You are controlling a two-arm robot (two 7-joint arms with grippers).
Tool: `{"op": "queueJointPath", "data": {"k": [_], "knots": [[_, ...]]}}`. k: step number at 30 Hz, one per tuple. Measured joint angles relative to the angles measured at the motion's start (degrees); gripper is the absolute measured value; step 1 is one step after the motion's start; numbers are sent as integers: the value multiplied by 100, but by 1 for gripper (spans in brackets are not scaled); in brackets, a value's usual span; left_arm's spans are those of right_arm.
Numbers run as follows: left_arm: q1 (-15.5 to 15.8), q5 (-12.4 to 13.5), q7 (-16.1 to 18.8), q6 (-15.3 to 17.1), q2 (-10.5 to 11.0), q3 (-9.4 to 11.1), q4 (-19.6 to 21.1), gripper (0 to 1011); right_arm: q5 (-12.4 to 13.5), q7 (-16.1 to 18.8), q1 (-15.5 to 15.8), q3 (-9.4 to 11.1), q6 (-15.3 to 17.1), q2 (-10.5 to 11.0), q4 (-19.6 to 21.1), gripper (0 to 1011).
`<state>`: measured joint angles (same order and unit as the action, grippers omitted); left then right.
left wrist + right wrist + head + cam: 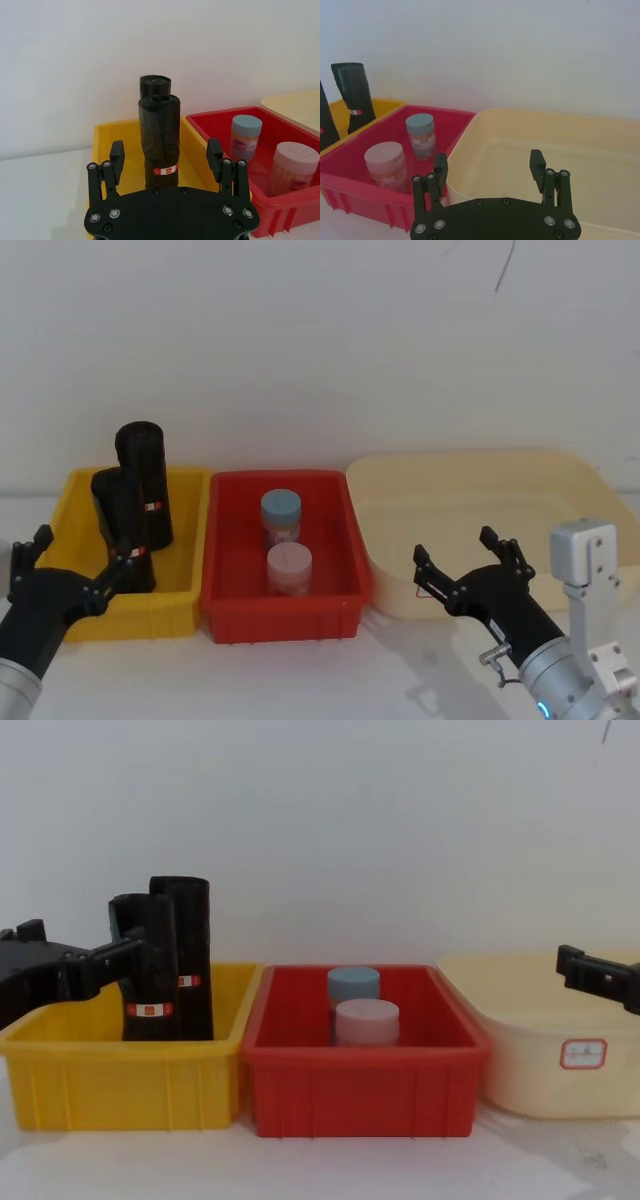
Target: Pick up the garbage bag with the one hand and transfer it to the other hand.
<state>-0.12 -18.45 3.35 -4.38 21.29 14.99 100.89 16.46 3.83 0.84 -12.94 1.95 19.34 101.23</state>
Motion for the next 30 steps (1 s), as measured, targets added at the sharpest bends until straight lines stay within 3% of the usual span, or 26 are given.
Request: {"op": "queueJointPath", "data": {"k": [14,30], "knots": [[450,-213,-354,125,-96,-45,-475,1001,0,0,0,0,0,0,0,1000],[1000,-287,-706,181,-252,-3,-1093,1001,0,0,0,0,0,0,0,1000]]}}
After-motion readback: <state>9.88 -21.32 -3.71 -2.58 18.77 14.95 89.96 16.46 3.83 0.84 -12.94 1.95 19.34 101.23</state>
